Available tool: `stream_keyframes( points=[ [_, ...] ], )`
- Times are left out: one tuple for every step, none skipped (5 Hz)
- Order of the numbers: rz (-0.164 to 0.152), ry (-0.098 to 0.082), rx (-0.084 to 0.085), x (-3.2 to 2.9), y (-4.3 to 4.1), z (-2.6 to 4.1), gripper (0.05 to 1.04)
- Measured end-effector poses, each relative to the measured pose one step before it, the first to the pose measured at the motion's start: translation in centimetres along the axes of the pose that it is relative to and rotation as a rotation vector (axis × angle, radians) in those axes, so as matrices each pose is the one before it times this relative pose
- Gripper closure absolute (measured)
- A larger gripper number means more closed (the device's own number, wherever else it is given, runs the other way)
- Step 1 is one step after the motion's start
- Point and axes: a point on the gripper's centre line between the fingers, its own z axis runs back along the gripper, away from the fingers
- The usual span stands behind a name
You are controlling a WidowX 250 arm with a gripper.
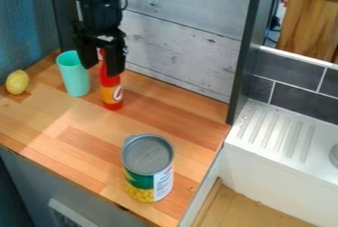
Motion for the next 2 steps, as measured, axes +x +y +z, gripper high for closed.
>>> stream_keyframes(
  points=[
    [0.0053, -0.0228, -0.0009, 0.258, 0.196, -0.145, 0.208],
    [0.0094, 0.0039, 0.0049, -0.169, 0.047, -0.197, 0.464]
  ],
)
